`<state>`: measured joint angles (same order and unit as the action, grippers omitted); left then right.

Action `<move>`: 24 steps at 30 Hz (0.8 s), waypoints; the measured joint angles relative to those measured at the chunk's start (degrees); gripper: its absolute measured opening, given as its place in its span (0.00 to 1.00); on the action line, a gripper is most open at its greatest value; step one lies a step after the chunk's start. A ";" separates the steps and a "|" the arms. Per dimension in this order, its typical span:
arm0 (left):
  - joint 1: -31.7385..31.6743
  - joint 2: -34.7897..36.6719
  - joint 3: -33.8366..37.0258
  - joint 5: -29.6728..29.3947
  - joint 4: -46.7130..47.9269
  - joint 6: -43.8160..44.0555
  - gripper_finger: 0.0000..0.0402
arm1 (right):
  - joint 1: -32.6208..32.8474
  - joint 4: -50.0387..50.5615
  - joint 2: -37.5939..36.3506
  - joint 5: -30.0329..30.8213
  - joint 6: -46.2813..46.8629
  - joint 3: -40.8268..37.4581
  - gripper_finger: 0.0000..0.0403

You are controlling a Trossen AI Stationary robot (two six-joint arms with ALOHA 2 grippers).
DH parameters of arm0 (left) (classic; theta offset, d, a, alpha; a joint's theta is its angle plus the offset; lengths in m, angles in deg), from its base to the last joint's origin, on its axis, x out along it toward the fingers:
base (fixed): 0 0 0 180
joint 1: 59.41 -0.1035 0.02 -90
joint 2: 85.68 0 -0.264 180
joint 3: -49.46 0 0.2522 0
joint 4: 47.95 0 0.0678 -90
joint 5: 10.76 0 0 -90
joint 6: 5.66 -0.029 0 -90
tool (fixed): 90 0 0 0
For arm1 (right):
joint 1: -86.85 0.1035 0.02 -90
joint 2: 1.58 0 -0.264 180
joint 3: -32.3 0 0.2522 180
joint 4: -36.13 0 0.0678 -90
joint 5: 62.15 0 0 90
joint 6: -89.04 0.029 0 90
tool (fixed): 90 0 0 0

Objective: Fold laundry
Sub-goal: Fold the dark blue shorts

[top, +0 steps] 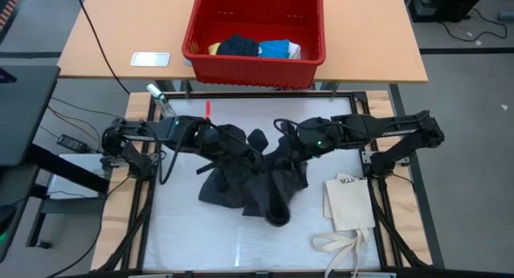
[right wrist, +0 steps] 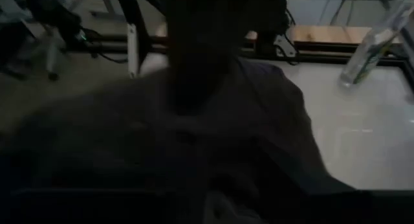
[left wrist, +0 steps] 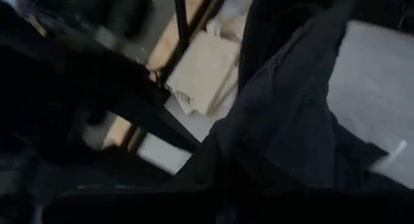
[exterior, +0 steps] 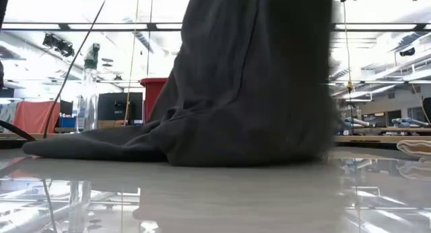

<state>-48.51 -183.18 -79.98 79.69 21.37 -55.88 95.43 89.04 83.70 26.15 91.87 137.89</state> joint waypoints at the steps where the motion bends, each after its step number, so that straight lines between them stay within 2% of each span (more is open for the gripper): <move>1: -0.02 -0.07 0.00 0.62 -0.02 -0.01 0.06 | 0.12 0.05 0.25 0.69 -0.96 0.00 0.37; 6: -0.29 -0.44 0.00 0.96 1.36 0.52 0.07 | 0.87 1.27 0.56 7.68 -3.92 0.00 0.50; 9: -1.20 -1.08 -0.04 2.17 5.31 3.60 0.07 | 0.82 6.87 0.18 12.23 0.66 0.00 0.52; 13: -2.55 -3.85 -0.03 6.47 12.52 11.73 0.06 | 0.13 18.06 -0.31 10.38 8.47 -0.85 0.52; 16: -1.89 -5.93 0.07 6.95 19.08 14.63 0.05 | 0.87 21.29 -0.20 6.50 8.69 -6.04 0.52; 20: 0.60 -7.37 0.07 7.17 24.25 17.38 0.04 | 2.03 14.00 -0.10 2.33 7.63 -15.42 0.52; 24: 2.58 -7.62 0.08 6.94 24.29 22.68 0.03 | 1.80 -3.34 -0.07 -0.55 7.62 -24.73 0.52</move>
<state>-45.93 -190.80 -79.90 86.62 45.66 -33.20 97.23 85.70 83.63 25.60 99.49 113.16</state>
